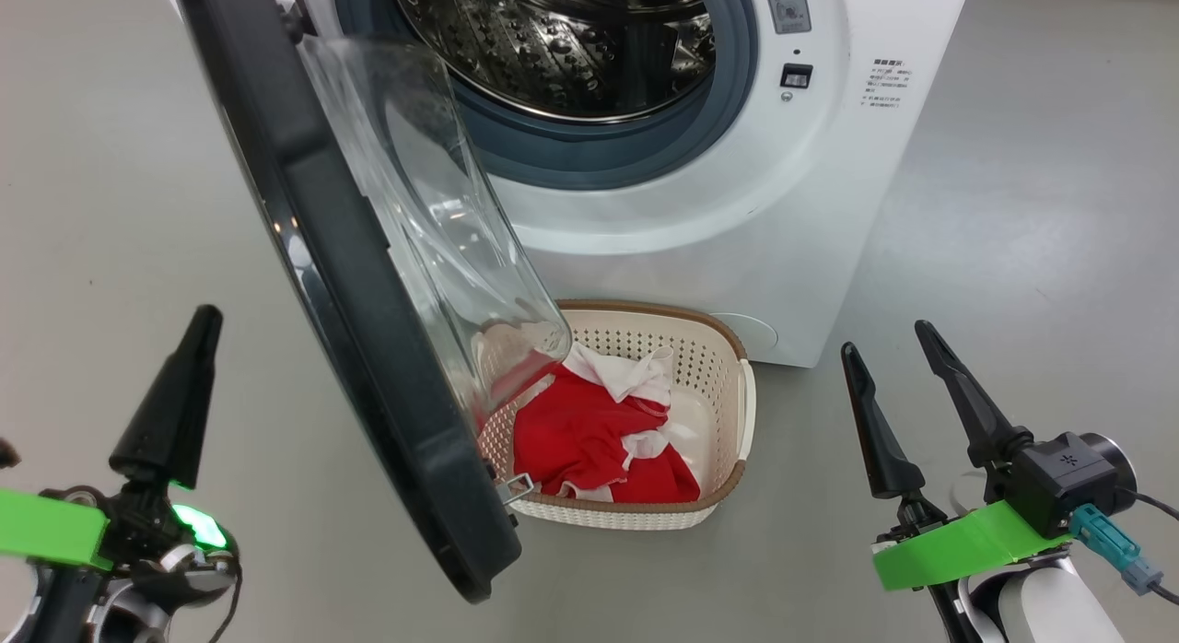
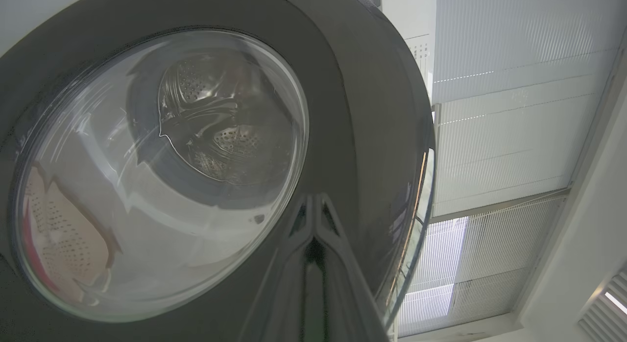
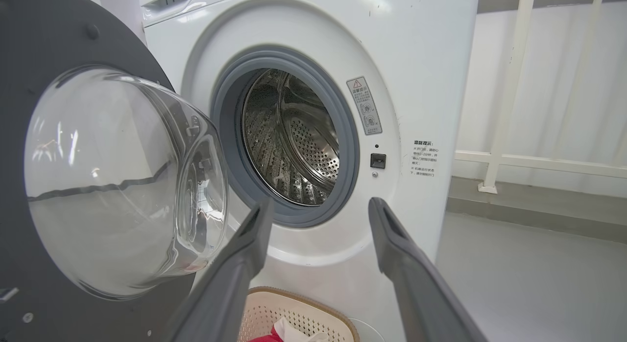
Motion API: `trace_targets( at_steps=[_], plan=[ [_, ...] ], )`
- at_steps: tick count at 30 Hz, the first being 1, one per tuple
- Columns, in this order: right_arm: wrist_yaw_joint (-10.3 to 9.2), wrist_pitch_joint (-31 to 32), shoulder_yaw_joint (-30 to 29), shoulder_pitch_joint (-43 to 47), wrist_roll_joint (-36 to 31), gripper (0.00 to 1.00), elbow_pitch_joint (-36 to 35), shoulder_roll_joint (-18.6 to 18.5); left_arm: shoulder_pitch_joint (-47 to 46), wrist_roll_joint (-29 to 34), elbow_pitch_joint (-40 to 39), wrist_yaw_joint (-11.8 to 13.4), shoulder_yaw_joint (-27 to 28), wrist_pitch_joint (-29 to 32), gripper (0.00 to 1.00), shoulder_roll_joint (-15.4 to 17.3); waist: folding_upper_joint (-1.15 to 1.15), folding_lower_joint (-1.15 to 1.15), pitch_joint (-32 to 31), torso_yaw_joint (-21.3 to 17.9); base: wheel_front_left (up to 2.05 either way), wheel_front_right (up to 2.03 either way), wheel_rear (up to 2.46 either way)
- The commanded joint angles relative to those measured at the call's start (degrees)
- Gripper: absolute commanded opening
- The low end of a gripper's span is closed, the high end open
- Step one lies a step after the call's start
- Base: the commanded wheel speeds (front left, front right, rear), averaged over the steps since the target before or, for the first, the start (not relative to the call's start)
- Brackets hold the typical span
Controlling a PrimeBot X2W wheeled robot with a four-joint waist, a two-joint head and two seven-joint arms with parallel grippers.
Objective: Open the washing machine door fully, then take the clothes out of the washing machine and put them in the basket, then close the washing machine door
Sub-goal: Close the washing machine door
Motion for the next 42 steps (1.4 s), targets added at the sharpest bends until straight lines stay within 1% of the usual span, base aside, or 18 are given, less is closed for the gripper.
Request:
trace_targets(
  at_steps=[1, 3, 6, 12, 16, 24, 29, 37, 40, 42],
  plan=[
    [0.12, -0.4, 1.5, -1.8, 0.4, 1.0, -1.4, 0.0, -2.5, -3.1, -2.7, 2.3, 2.3, 2.4, 0.0, 0.8, 0.0, 0.0, 0.3, -0.1, 0.0, 0.0, 0.0],
    [0.12, -0.4, 1.6, -1.9, 0.4, 1.0, -1.5, 0.0, -2.5, -5.1, -3.7, 4.1, 1.9, 4.5, 0.0, 0.9, 0.0, 0.0, 0.6, -0.2, 0.0, 0.0, 0.0],
    [0.12, -0.4, 1.5, -2.1, 0.4, 1.0, -1.6, 0.0, -2.4, -6.6, -5.2, 5.7, 0.7, 6.8, 0.0, 1.1, 0.0, 0.0, 1.0, -0.3, 0.0, 0.0, 0.0],
    [0.12, -0.4, 1.6, -2.3, 0.4, 1.0, -1.7, 0.0, -2.1, -5.7, -6.7, 7.2, -1.6, 8.1, 0.0, 1.5, 0.0, 0.0, 1.5, -0.7, 0.0, 0.0, 0.0],
    [0.12, -0.4, 1.6, -2.4, 0.5, 1.0, -1.6, 0.0, -2.6, -5.3, -7.1, 7.5, -3.2, 8.3, 0.0, 1.3, 0.0, 0.0, 1.8, -1.1, 0.0, 0.0, 0.0],
    [0.12, -0.4, 1.8, -2.7, 0.8, 1.0, -1.3, 0.0, -3.3, -5.4, -7.3, 7.3, -5.1, 8.6, 0.0, 0.7, 0.0, 0.0, 2.0, -2.6, 0.0, 0.0, 0.0],
    [0.12, -0.4, 1.8, -2.7, 0.8, 1.0, -1.2, 0.0, -3.3, -5.4, -7.0, 6.8, -5.6, 8.1, 0.0, 0.4, 0.0, 0.0, 1.9, -4.3, 0.0, 0.0, 0.0],
    [0.12, -0.4, 1.8, -2.7, 1.3, 1.0, -1.3, 0.0, -4.2, -5.8, -6.4, 4.8, -5.7, 6.8, 0.0, -0.1, 0.0, 0.0, 2.3, -7.6, 0.0, 0.0, 0.0],
    [0.12, -0.4, 1.6, -2.9, 1.2, 1.0, -1.4, 0.0, -4.9, -4.6, -5.8, 3.3, -6.6, 6.2, 0.0, -0.2, 0.0, 0.0, 2.7, -9.1, 0.0, 0.0, 0.0],
    [0.12, -0.4, 1.6, -3.0, 1.2, 1.0, -1.4, 0.0, -5.5, -4.6, -5.4, 2.8, -6.9, 5.7, 0.0, -0.3, 0.0, 0.0, 2.9, -9.8, 0.0, 0.0, 0.0]
  ],
)
